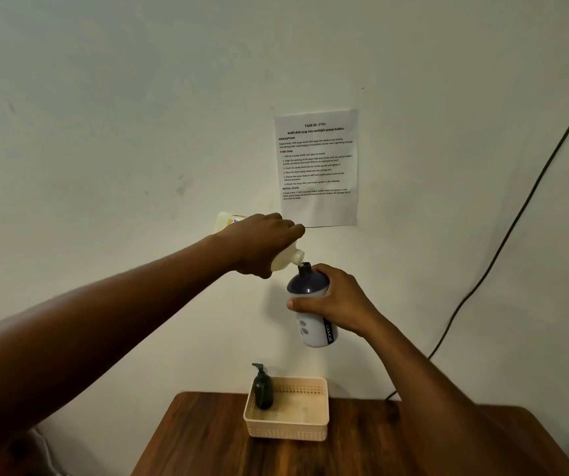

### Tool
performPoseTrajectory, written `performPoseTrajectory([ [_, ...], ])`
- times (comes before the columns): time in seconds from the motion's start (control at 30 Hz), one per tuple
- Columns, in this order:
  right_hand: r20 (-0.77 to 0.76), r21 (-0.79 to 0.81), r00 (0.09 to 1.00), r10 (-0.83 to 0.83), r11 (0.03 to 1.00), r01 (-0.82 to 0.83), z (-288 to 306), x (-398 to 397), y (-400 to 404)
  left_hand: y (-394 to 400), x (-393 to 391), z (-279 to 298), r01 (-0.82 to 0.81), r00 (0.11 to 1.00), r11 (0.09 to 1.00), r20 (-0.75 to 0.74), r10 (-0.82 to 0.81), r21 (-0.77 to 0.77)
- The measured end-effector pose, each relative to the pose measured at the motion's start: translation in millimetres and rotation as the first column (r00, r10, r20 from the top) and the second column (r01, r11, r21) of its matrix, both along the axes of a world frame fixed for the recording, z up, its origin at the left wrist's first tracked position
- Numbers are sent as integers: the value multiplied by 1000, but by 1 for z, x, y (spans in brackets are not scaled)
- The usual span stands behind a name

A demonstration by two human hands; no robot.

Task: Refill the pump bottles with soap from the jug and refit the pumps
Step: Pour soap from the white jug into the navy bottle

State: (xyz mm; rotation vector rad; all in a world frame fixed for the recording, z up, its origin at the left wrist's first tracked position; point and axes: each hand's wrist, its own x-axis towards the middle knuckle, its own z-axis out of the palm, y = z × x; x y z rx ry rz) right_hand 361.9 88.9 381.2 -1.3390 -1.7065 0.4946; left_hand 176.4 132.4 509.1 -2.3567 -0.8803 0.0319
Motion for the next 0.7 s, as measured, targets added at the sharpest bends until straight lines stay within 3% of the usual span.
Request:
performPoseTrajectory([
  [0.7,9,7,1000,-9,1000,9,1,-1,2,1,0,3,11,999,999,-47,-9,38],
])
